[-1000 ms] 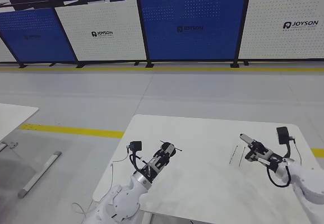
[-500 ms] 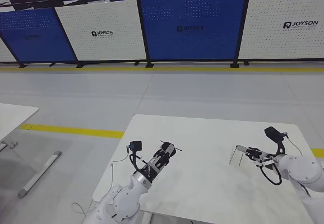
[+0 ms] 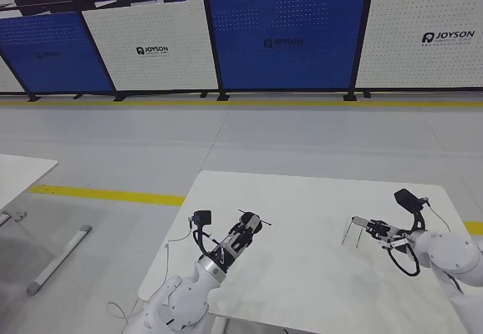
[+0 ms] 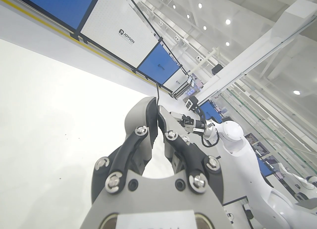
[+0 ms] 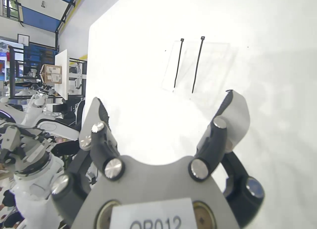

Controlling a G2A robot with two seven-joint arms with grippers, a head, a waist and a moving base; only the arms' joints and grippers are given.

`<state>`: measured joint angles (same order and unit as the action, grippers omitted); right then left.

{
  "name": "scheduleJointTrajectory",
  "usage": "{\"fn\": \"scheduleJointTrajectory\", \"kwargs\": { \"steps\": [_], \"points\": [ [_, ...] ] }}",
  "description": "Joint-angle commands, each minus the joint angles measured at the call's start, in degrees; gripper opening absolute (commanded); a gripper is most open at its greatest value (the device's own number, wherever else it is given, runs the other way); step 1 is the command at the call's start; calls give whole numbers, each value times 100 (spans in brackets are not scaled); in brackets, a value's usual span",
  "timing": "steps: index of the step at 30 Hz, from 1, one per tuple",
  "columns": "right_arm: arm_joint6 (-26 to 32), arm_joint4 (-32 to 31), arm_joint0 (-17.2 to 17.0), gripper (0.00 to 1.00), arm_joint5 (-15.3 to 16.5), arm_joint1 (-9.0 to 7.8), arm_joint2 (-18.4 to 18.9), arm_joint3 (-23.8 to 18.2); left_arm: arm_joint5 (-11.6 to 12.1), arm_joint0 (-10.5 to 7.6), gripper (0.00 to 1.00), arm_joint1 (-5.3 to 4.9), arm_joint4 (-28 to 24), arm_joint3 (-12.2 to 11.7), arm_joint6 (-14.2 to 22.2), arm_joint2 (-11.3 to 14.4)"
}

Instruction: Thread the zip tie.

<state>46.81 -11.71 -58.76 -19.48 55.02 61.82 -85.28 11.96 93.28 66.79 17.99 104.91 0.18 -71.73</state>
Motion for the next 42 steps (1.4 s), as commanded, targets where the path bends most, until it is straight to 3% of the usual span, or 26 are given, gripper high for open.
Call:
{"fn": "scheduleJointTrajectory", "kwargs": {
  "steps": [1, 5, 10, 31, 35, 39, 42],
  "points": [
    [0, 0, 0, 100, 0, 0, 0, 0, 0, 0, 0, 0, 0, 0, 0, 0],
    [0, 0, 0, 100, 0, 0, 0, 0, -2, -4, 0, 0, 6, 0, 6, 4],
    [0, 0, 0, 100, 0, 0, 0, 0, 20, -75, 0, -16, -45, 1, 433, 5],
    [-55, -42, -30, 100, 32, 0, 0, 7, 22, -77, 0, -17, -53, 3, 447, -2],
    [462, -678, 155, 100, 221, -65, 8, -86, 22, -77, 0, -17, -53, 3, 447, -2],
    [805, -1552, 402, 100, 0, -81, -181, -219, 22, -77, 0, -17, -53, 3, 447, -2],
    [937, -1730, 515, 100, 0, -44, -250, -89, 22, -77, 0, -17, -53, 3, 447, -2]
  ]
}}
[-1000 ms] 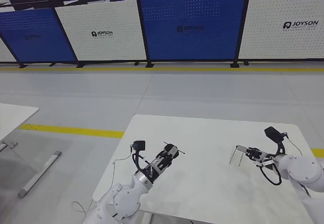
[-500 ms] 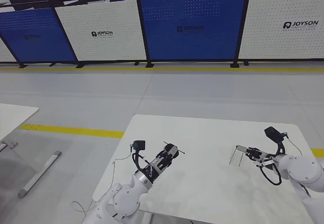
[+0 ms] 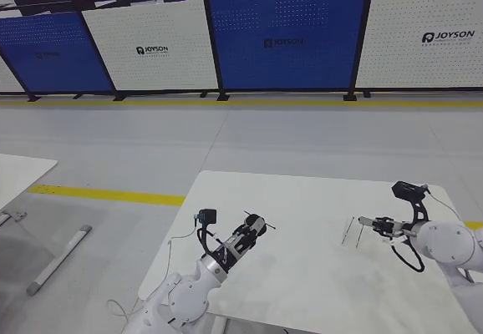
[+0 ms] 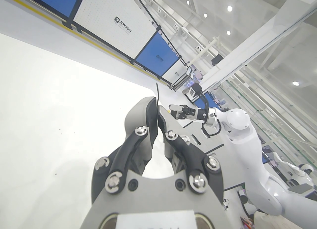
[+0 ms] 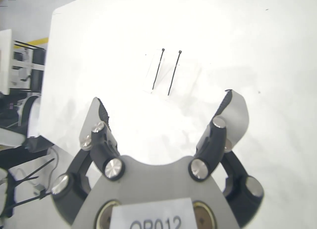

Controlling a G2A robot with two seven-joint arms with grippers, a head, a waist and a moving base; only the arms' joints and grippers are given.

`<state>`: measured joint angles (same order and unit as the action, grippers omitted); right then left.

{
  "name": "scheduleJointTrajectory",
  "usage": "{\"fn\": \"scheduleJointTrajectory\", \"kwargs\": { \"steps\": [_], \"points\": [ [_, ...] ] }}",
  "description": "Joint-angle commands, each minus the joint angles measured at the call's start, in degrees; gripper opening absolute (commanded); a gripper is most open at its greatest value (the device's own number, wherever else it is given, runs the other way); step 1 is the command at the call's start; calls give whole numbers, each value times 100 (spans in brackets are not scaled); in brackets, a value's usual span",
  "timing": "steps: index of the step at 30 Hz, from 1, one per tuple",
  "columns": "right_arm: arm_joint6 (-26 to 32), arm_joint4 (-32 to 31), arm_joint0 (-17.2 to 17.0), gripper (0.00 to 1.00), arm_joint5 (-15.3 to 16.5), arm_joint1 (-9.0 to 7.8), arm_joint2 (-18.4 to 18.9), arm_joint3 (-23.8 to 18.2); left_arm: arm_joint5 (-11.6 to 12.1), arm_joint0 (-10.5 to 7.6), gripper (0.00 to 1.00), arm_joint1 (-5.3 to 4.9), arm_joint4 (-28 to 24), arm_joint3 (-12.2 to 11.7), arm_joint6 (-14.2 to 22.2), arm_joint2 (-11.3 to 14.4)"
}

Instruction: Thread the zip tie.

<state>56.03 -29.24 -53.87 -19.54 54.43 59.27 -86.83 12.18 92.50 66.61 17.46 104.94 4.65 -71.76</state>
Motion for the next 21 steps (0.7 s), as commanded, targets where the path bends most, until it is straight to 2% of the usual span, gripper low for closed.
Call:
{"fn": "scheduleJointTrajectory", "kwargs": {
  "steps": [1, 11, 12, 15, 21],
  "points": [
    [16, 22, 26, 100, 6, 15, 5, 66, 0, 0, 0, 0, 0, 0, 0, 0],
    [16, 22, 26, 100, 6, 15, 5, 66, 0, 0, 0, 0, 0, 0, 0, 0],
    [-71, 81, -30, 100, 90, 16, 28, 86, 0, 0, 0, 0, 0, 0, 0, 0],
    [-175, 387, -194, 100, 391, -16, 289, 206, 0, 0, 0, 0, 0, 0, 0, 0],
    [-137, 753, -610, 100, 625, -123, 869, 111, 0, 0, 0, 0, 0, 0, 0, 0]
  ]
}}
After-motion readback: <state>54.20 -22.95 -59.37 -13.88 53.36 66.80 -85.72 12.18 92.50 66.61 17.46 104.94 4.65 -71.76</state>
